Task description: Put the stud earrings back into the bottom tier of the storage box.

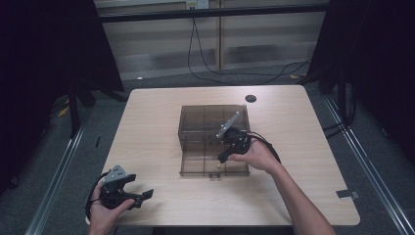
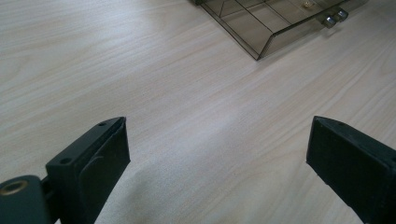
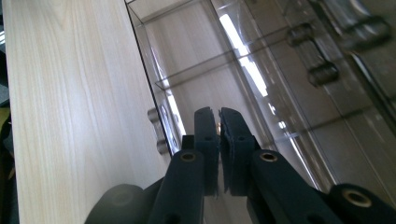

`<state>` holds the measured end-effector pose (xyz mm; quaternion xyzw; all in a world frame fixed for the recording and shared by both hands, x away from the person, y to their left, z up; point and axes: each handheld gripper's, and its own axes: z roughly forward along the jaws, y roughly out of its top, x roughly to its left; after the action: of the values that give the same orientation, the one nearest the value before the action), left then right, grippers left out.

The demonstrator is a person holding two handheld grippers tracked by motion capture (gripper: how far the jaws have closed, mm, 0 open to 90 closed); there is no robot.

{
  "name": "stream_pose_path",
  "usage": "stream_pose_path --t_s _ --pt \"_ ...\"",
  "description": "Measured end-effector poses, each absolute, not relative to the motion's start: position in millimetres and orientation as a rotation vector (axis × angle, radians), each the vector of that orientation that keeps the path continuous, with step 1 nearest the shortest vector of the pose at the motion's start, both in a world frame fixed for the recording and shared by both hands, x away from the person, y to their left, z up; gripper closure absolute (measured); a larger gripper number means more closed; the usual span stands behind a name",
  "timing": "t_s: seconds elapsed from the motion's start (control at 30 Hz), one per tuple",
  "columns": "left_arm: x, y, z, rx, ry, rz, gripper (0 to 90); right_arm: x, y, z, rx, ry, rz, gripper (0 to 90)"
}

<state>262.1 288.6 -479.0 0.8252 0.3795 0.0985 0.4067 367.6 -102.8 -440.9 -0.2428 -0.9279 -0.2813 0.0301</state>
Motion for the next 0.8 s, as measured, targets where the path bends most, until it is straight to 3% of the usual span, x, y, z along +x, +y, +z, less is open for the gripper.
stream_pose_path --t_s 0.8 --pt "262.4 288.6 -479.5 2.084 0.96 0.244 6.0 377.1 -68.7 -470.5 -0.722 -2.867 -0.751 85.6"
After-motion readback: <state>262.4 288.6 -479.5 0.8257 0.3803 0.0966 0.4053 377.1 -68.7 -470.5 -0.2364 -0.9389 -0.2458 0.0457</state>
